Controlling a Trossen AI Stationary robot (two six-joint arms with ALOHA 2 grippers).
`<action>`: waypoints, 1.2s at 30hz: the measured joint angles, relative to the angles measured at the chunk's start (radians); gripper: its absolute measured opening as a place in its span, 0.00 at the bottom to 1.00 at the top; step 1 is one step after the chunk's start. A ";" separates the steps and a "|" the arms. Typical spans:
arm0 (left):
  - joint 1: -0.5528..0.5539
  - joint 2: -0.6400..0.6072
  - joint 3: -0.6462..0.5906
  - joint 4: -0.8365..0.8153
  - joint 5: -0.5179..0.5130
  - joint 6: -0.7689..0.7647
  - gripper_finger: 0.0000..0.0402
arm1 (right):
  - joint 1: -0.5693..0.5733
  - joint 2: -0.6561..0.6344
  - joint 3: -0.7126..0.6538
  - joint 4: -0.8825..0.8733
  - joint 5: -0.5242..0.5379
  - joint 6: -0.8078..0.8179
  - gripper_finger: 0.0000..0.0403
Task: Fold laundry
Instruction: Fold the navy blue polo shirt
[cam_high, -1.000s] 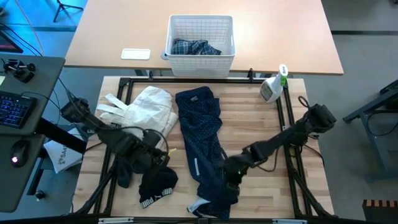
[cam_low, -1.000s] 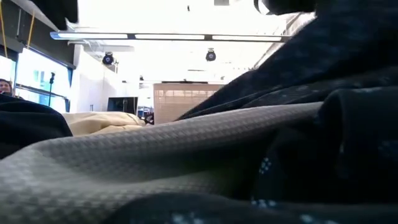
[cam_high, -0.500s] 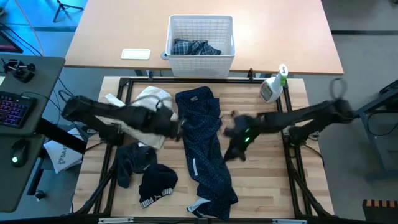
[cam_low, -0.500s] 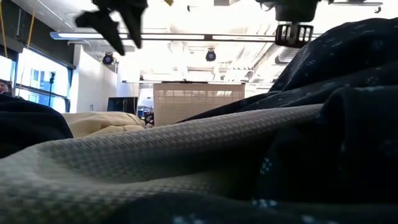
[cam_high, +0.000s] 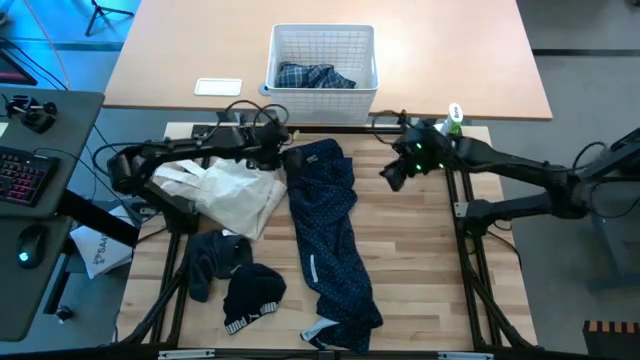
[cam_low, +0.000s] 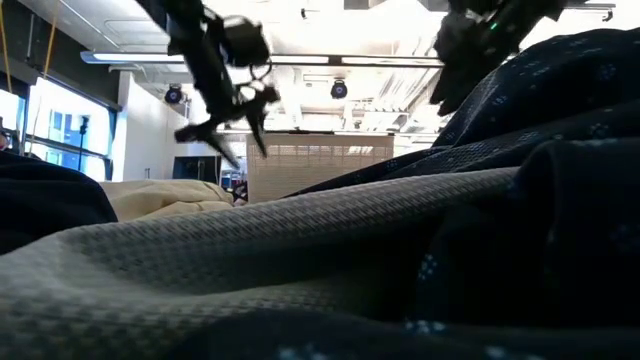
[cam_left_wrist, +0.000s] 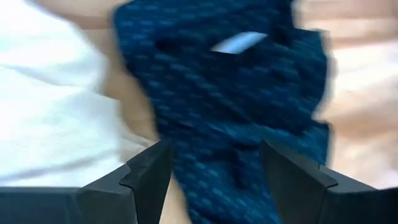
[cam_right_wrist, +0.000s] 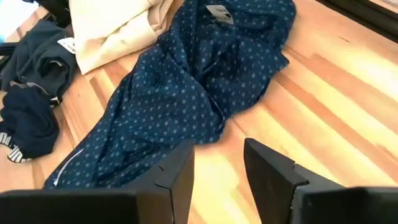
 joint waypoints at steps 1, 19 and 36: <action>0.024 0.013 -0.008 0.003 0.010 -0.003 0.57 | -0.027 0.025 0.000 0.030 -0.040 -0.022 0.36; 0.094 0.338 -0.012 0.242 0.005 0.084 0.44 | -0.191 0.356 0.000 0.294 -0.190 -0.181 0.50; 0.062 0.282 0.244 0.482 0.229 0.935 0.01 | -0.259 0.453 -0.001 0.327 0.024 0.261 0.49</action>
